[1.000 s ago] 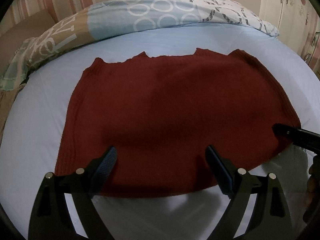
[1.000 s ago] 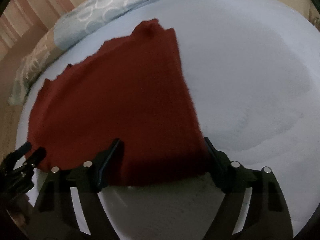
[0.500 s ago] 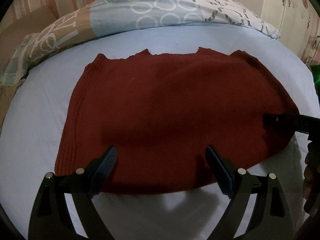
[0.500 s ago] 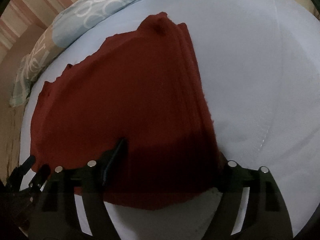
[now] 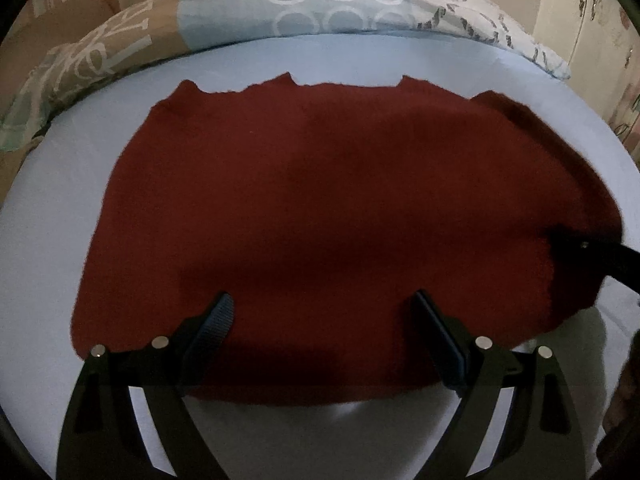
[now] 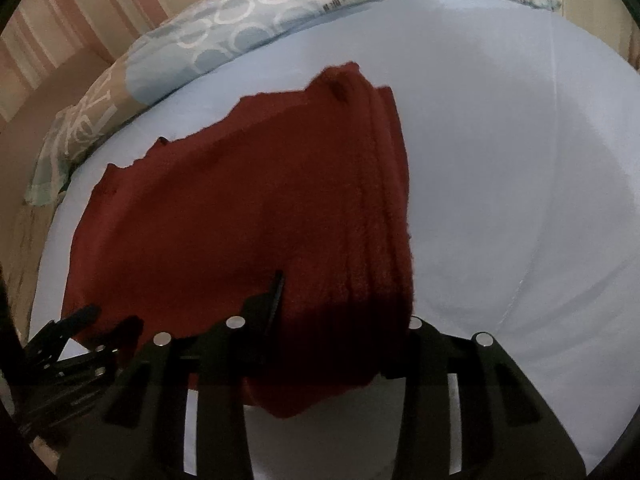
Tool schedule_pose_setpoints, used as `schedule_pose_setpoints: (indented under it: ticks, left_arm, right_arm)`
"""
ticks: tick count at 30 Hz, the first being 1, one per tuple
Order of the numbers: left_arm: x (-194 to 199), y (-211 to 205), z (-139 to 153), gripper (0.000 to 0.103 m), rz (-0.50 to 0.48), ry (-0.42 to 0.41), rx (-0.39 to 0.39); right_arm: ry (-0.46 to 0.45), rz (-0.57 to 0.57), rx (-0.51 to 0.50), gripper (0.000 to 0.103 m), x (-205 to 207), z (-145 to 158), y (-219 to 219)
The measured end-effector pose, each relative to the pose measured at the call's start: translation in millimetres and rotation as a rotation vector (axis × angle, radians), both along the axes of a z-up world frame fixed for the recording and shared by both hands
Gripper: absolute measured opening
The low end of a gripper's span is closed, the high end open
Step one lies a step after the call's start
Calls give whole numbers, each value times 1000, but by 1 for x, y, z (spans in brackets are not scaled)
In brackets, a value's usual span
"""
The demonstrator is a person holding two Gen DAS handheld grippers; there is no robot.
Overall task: Fold small clothes
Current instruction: 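Grasp the side edge of the sweater with the right gripper, then fold the held side over the sweater with the right gripper and release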
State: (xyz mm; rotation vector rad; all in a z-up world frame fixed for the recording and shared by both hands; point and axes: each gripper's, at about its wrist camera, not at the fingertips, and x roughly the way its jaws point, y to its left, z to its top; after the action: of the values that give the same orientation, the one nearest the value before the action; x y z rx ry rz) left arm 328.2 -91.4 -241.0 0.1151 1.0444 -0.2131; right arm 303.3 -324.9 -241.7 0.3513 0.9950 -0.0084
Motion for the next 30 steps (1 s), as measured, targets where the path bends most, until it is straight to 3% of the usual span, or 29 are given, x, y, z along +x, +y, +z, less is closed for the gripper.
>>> schedule_pose_setpoints:
  ticks: [11,26,30]
  left_arm:
    - [6,-6,-12,94,20,1,36]
    - [7,-3,-15,98,14,-12,39]
    - [4,8,-8,96,12,-21,-32]
  right_arm:
    - [-56,8,-26,36,-4,12,8]
    - [-145,100,-107,34,6,54,47]
    - [-164,142,-139,33,9,65,60]
